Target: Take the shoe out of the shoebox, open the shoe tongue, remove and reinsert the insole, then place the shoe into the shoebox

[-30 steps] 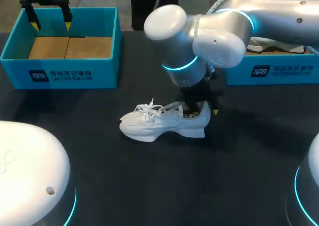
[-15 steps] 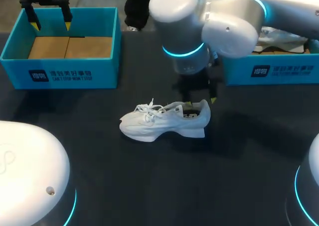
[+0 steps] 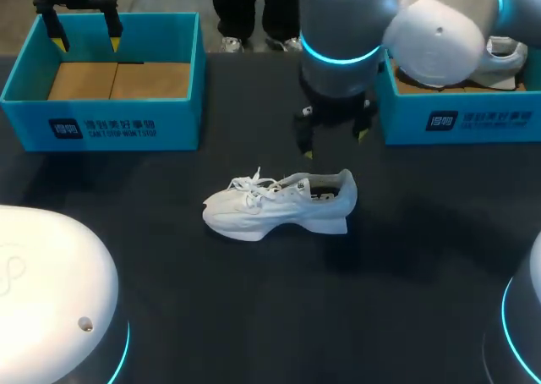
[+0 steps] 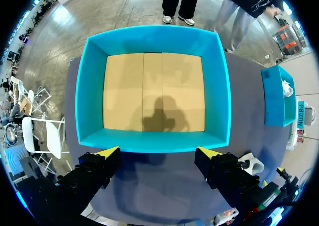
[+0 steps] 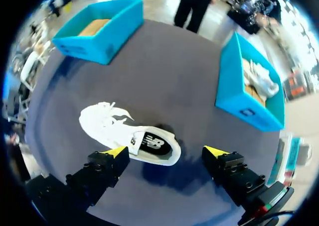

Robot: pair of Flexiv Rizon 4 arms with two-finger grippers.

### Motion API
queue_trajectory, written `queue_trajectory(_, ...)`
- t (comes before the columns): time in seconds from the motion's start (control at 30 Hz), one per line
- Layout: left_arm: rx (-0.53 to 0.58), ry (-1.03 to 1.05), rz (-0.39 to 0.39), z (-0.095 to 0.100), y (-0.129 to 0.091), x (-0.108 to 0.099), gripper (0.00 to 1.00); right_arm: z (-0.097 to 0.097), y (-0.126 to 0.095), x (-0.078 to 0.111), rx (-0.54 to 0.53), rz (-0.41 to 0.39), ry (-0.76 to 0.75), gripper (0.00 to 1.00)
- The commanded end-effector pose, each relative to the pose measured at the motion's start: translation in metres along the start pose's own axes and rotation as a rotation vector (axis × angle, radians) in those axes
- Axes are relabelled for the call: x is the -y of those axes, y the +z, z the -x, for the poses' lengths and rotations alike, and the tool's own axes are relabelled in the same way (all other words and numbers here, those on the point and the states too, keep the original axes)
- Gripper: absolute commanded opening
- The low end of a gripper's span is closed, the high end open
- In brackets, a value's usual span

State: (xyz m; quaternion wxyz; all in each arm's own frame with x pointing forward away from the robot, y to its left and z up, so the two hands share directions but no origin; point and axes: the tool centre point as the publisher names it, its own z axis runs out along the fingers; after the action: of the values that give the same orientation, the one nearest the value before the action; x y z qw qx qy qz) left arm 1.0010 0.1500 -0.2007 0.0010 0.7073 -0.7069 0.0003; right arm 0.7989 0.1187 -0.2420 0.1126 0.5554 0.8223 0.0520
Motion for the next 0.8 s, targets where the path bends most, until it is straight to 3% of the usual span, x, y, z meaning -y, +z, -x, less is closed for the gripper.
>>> queue_trajectory(0.03,0.001,0.0,0.0,0.0,0.0,0.0,1.0,0.011,-0.009,0.004,-0.09,0.051,-0.12,1.0)
queue_trajectory(0.2,0.001,0.0,0.0,0.0,0.0,0.0,1.0,0.021,-0.014,-0.009,-0.145,0.061,-0.25,1.0)
queue_trajectory(0.8,0.001,0.0,0.0,0.0,0.0,0.0,1.0,0.026,-0.014,-0.012,-0.141,0.04,-0.235,1.0)
